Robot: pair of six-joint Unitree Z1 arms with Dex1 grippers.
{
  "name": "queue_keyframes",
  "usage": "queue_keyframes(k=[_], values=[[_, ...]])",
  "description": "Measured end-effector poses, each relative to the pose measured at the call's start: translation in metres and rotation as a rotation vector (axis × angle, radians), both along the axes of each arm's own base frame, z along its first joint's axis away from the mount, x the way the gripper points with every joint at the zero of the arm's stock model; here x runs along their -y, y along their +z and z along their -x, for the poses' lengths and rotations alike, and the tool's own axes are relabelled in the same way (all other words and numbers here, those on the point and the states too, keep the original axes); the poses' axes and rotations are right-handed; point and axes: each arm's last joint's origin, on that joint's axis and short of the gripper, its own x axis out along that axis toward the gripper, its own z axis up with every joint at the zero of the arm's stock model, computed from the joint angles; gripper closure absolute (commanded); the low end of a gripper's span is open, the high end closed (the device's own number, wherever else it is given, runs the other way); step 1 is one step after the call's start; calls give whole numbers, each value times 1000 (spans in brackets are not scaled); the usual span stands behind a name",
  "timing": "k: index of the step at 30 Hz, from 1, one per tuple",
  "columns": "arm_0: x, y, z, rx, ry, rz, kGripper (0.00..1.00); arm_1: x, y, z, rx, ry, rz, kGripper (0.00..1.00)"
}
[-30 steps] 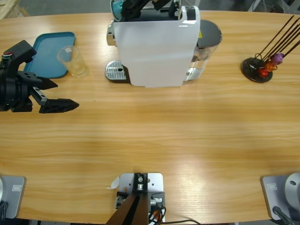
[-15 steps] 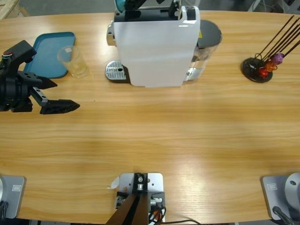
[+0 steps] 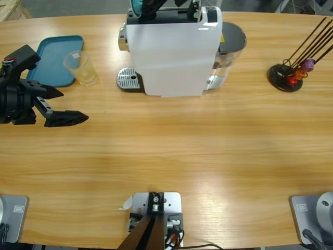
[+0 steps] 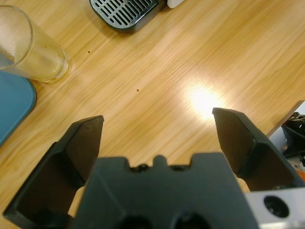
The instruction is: Pour coffee
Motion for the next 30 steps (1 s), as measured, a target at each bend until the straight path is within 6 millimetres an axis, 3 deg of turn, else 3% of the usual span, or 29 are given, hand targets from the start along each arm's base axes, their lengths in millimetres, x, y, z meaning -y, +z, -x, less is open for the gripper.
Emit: queue_keyframes(k=[9, 13, 16, 20, 30], values=[[0, 0, 0, 0, 0, 0, 9, 1, -7, 0, -13, -8, 18, 972], [0, 0, 0, 0, 0, 0, 9, 1, -7, 0, -11, -14, 20, 298], [0, 0, 0, 0, 0, 0, 9, 1, -7, 0, -14, -21, 19, 63], [0, 0, 0, 0, 0, 0, 9, 1, -7, 0, -18, -34, 17, 13], [0, 0, 0, 0, 0, 0, 9, 2, -7, 0, -19, -41, 18, 11]])
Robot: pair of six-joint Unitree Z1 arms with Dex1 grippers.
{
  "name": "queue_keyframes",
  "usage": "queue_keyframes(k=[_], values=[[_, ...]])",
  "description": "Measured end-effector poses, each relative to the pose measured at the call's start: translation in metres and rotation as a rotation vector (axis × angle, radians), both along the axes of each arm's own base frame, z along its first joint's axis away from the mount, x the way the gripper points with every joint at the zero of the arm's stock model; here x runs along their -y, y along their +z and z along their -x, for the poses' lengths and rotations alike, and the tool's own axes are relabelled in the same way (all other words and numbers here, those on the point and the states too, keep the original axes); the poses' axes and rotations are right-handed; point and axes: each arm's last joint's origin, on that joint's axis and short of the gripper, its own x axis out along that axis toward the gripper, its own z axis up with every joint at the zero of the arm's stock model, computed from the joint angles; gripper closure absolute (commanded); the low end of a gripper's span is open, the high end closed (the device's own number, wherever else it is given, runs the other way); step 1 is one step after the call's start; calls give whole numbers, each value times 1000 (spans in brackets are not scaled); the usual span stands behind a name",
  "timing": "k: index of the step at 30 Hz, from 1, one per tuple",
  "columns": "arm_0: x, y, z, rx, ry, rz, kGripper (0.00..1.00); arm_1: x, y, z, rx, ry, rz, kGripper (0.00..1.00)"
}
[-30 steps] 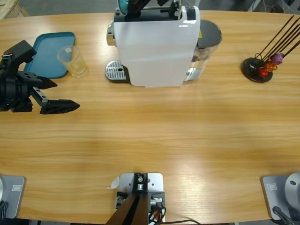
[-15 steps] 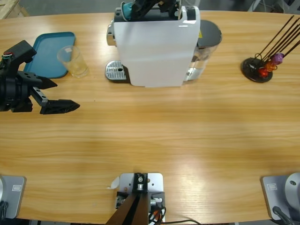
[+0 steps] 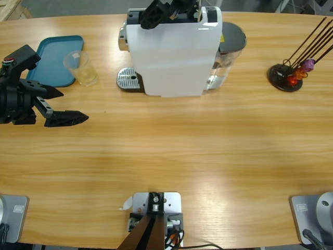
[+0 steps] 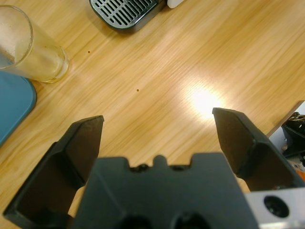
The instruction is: Pour coffee
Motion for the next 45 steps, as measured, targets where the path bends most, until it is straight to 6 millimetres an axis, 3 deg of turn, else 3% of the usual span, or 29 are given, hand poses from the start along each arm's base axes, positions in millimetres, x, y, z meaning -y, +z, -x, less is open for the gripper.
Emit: queue_keyframes(k=[5, 7, 11, 15, 17, 20, 23, 25, 27, 28, 33, 39, 42, 45], values=[[0, 0, 0, 0, 0, 0, 9, 3, 7, 4, 2, -9, -16, 88], [0, 0, 0, 0, 0, 0, 13, 6, 16, 13, 6, -3, -29, 221], [1, -1, -1, -3, 0, -3, 13, 8, 31, 35, -16, 43, -71, 362], [1, -2, -1, -7, 0, -7, 17, 5, 37, 59, -108, 187, -141, 346], [1, -2, -1, -7, 0, -7, 18, 2, 37, 67, -186, 273, -189, 104], [1, -2, -1, -7, 0, -7, 18, 4, 36, 76, -251, 315, -209, 116], [2, -2, -2, -7, 0, -7, 18, 17, 36, 81, -192, 216, -150, 502], [2, -2, -2, -7, 0, -7, 18, 30, 42, 85, -115, 120, -106, 824], [2, -2, -2, -7, 0, -7, 18, 45, 51, 90, -40, 36, -79, 902], [2, -2, -2, -7, 0, -6, 18, 52, 55, 93, -8, -6, -71, 991], [2, -2, -2, -6, 0, -6, 18, 83, 66, 106, 86, -194, -6, 1000], [2, -2, -2, -6, 0, -6, 18, 95, 68, 108, 141, -334, 55, 1000], [2, -2, -2, -6, 0, -6, 18, 98, 70, 106, 154, -440, 34, 1000], [2, -2, -2, -6, 0, -6, 18, 102, 75, 108, 181, -512, -114, 1000]])
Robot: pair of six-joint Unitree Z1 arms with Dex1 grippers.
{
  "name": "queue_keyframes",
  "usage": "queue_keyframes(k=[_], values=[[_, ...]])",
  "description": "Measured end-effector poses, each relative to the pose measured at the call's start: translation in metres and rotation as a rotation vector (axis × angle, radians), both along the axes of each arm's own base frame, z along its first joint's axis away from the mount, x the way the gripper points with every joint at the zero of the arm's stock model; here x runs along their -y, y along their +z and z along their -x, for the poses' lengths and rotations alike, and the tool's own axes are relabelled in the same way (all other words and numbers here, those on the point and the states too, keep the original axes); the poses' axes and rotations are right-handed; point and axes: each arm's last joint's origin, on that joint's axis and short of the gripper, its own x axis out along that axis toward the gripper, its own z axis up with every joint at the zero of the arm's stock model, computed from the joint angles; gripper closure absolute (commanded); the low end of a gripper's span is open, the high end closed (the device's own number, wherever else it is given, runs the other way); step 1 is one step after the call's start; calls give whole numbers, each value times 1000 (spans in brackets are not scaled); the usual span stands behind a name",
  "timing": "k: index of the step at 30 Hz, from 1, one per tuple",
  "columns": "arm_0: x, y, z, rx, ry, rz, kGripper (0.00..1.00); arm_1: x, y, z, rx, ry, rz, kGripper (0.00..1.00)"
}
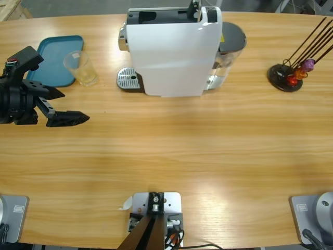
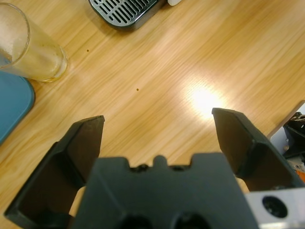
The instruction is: Pour coffee
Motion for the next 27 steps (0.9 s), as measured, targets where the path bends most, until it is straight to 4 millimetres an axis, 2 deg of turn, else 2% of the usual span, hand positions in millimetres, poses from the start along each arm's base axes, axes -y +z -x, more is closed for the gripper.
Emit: queue_keyframes(k=[2, 10, 14, 17, 22, 27], values=[[0, 0, 0, 0, 0, 0, 18, 4, 2, 3, 10, -37, -85, 1000], [0, 0, 0, 0, 0, 0, 23, 6, 3, 8, -29, -35, -77, 1000], [0, 0, 0, 0, 0, 0, 23, 1, 8, 4, 31, -16, -103, 1000], [0, 0, 0, 0, 0, 0, 23, -11, 6, -7, 108, -12, -126, 1000], [0, 0, 0, 0, 0, 0, 23, -41, -13, -28, 222, -7, -81, 1000], [0, 0, 0, 0, 0, 0, 23, -68, -34, -23, 264, -65, 31, 1000]])
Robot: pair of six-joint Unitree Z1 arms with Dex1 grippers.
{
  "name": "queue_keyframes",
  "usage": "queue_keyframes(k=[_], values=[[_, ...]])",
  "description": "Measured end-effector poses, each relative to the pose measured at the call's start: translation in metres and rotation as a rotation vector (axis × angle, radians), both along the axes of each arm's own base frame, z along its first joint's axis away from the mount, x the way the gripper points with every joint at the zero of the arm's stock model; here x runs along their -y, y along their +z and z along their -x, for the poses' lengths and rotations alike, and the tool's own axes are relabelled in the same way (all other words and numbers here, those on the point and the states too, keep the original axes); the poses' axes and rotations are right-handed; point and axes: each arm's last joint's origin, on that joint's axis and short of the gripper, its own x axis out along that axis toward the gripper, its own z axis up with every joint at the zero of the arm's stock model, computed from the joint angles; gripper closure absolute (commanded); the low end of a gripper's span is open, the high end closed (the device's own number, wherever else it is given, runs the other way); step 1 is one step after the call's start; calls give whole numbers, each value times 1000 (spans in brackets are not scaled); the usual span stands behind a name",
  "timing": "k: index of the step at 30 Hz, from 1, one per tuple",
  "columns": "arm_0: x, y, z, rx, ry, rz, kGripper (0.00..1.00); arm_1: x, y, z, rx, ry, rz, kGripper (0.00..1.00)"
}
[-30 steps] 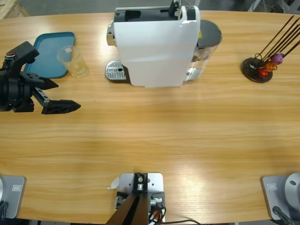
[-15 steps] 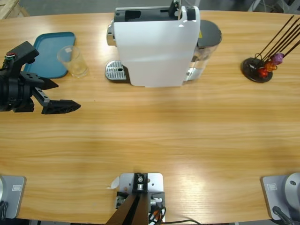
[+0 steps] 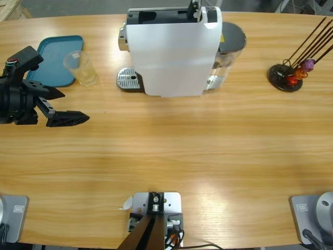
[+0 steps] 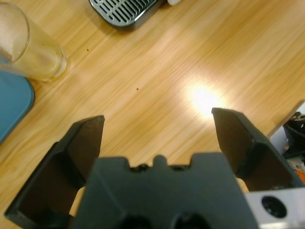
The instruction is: Pour coffee
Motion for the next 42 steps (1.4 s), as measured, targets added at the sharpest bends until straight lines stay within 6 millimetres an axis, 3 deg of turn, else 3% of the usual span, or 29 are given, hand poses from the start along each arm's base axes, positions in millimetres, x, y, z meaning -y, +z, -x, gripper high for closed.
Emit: queue_keyframes(k=[12, 31, 42], values=[[0, 0, 0, -1, -1, 1, 23, -23, -17, 14, 31, -60, 93, 1000], [2, -3, -2, -11, -2, -8, 23, -67, -29, -6, 24, -68, 176, 1000], [2, -3, -2, -11, -2, -7, 23, -91, -41, 3, 11, -21, 195, 1000]])
